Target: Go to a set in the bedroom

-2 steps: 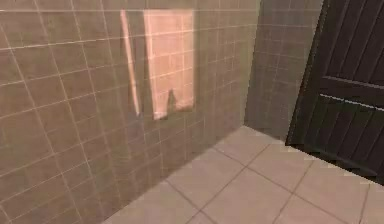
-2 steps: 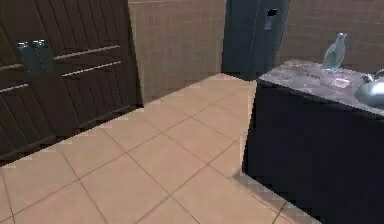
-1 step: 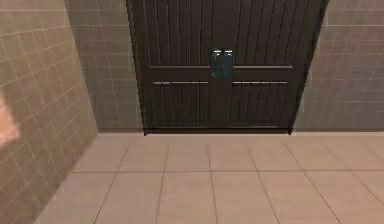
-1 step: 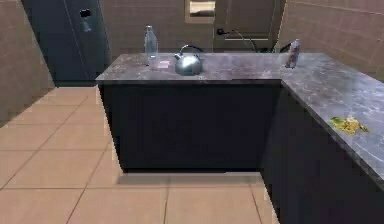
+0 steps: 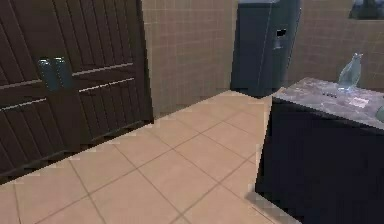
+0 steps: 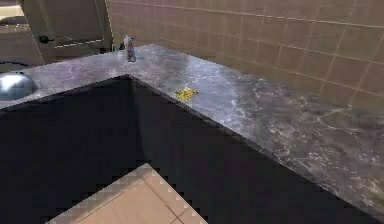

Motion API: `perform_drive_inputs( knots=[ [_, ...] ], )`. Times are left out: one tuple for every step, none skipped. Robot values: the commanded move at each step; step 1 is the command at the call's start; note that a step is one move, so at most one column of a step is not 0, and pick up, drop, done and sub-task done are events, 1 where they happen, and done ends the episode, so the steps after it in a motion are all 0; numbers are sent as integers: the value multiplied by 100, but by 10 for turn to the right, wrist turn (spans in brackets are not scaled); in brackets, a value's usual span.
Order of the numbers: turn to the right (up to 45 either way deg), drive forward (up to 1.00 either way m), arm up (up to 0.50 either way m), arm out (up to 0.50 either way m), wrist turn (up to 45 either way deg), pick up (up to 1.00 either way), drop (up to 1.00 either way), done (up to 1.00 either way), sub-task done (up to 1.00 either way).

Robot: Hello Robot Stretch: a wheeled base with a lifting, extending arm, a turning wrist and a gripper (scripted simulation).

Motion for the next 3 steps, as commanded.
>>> perform_drive_inputs(
  knots=[
    [0,100,0,0,0,0,0,0,0],
    [270,0,0,0,0,0,0,0,0],
    [0,5,0,0,0,0,0,0,0]
  ],
)
